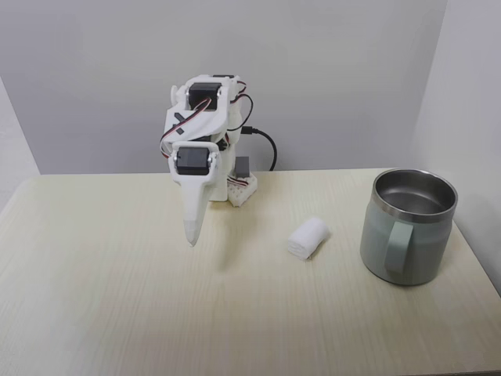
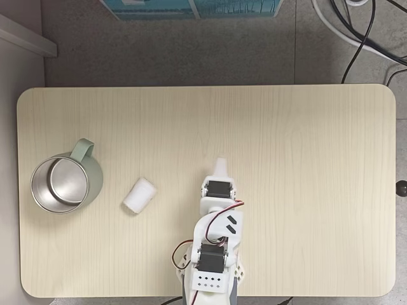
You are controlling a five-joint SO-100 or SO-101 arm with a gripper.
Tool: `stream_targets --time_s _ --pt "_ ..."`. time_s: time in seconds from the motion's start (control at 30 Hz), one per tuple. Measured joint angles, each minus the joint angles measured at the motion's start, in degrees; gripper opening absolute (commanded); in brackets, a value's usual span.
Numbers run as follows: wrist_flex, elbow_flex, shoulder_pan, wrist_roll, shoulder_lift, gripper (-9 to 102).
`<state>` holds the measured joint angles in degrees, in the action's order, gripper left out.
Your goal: Grasp a dressing and put it in the cup.
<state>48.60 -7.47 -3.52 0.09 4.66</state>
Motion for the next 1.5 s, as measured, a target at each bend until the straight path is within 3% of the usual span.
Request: stream_targets --time_s 0.2,0.5,0.8,1.07,1.3,1.5 --pt "7.65 -6.15 0.09 -1.41 0.00 0" --pt "17.75 -23.29 8.35 -10.20 -1.49 0" --pt "29.97 -46.49 23.82 -12.83 -26.37 6" --pt "39.46 -58.18 35.77 -14.85 -46.49 14" --pt "39.37 -58.97 42.54 -13.62 -63.28 17" --pt "34.10 -55.28 45.35 -14.94 -71.72 20"
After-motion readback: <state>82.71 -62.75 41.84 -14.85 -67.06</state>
